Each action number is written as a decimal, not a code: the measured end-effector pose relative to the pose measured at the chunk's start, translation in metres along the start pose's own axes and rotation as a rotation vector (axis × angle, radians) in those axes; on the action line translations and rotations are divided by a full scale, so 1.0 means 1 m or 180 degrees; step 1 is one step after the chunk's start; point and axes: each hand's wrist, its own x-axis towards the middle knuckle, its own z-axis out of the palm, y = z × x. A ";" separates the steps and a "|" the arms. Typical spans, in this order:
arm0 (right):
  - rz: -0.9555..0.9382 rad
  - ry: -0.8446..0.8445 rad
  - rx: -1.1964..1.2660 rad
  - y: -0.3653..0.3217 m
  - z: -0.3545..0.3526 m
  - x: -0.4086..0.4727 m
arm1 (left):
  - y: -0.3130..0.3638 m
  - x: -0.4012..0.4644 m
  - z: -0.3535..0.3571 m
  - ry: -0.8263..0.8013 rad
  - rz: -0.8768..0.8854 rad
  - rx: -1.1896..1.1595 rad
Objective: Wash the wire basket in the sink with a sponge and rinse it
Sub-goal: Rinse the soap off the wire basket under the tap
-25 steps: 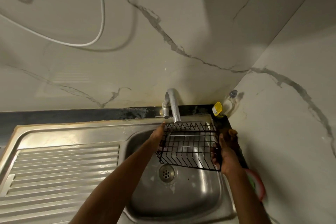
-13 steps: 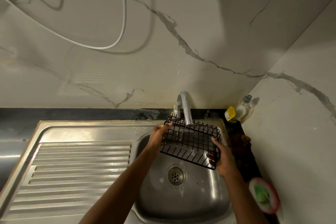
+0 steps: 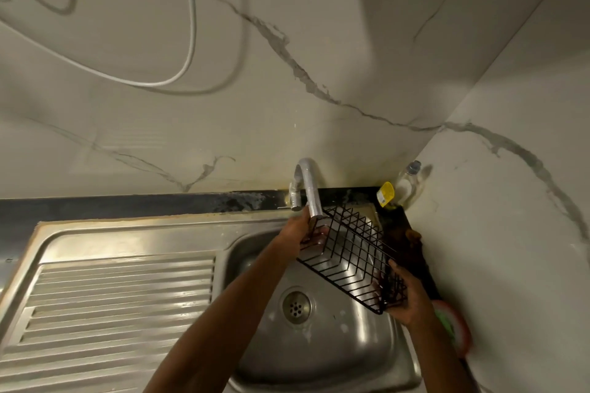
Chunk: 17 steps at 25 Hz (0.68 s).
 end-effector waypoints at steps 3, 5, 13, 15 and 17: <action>0.0096 0.0248 0.0062 -0.004 -0.007 0.002 | 0.027 -0.004 0.012 -0.0157 -0.0092 0.0098; 0.0063 0.0353 0.0077 0.000 -0.001 -0.003 | 0.035 -0.007 0.018 -0.0286 0.0151 0.0393; -0.0395 0.0143 -0.0074 0.009 0.013 -0.011 | -0.001 -0.001 -0.006 0.0026 0.0552 0.0809; -0.0345 0.0037 -0.0366 0.015 0.020 -0.009 | -0.009 -0.006 -0.026 -0.0545 -0.0144 0.0241; -0.0474 0.0043 -0.0693 0.018 0.034 -0.014 | -0.020 -0.011 -0.050 -0.0959 -0.0270 -0.0336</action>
